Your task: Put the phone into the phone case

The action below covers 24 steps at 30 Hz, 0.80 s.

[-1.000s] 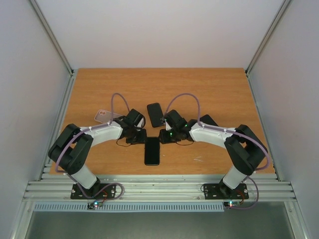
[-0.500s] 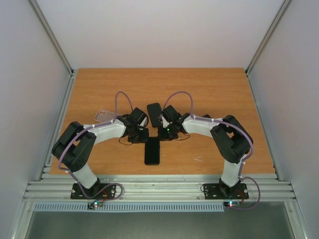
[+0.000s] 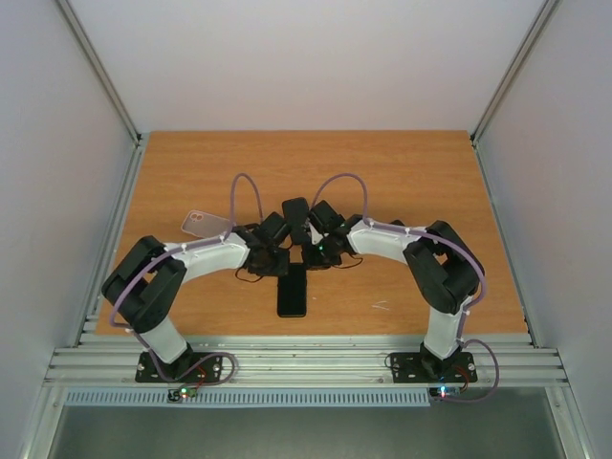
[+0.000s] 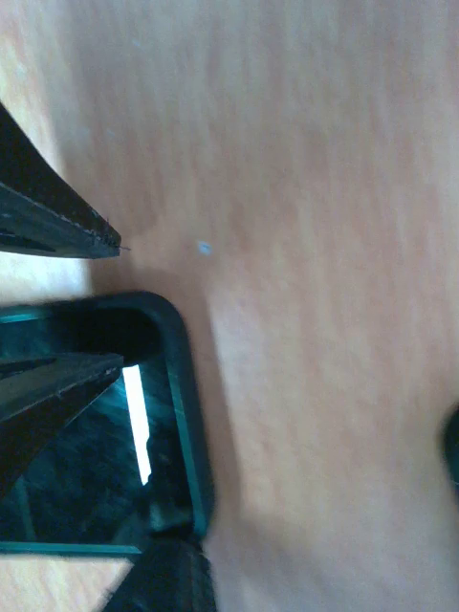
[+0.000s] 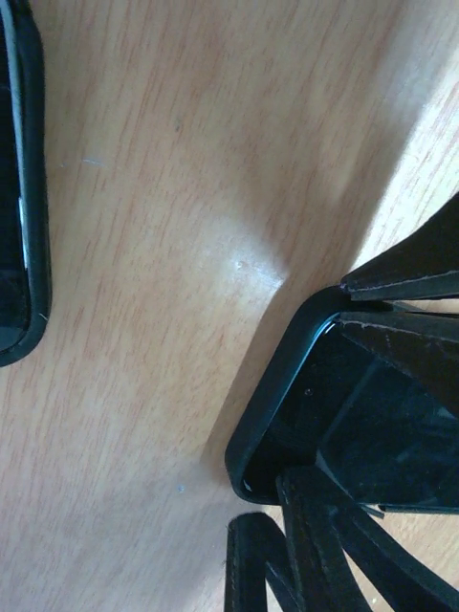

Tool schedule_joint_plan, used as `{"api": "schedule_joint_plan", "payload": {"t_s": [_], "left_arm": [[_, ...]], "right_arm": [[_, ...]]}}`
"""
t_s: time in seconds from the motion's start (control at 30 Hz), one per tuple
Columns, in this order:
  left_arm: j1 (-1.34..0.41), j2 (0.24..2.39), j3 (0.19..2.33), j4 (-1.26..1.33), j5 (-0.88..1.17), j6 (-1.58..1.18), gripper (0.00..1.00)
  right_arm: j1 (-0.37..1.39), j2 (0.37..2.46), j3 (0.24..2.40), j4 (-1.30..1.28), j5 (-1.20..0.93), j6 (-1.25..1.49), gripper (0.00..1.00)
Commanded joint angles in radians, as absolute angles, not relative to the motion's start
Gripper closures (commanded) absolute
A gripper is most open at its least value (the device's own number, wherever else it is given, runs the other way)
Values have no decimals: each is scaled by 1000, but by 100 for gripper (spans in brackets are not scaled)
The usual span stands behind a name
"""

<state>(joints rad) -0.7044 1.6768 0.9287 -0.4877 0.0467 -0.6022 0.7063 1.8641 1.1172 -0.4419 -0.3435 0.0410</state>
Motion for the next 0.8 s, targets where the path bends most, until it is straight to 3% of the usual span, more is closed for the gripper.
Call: {"api": "schedule_joint_plan", "payload": {"t_s": [0.0,0.37,0.7,0.77], "left_arm": [[-739,1626,876,-631,-46,-624,64],[-835,1349,824,-660,-107,-714,36],[-1032,1387,813,-639,-191,-819,3],[-1061,1431,829,-632,-198,-828,1]], "right_arm": [[753,1834,1065,-447,-287,16,93],[751,1536,944,-431,-202,25,62],[725,1321,765,-416,-12,52,33],[722,1292,740,-419,23,61,26]]}}
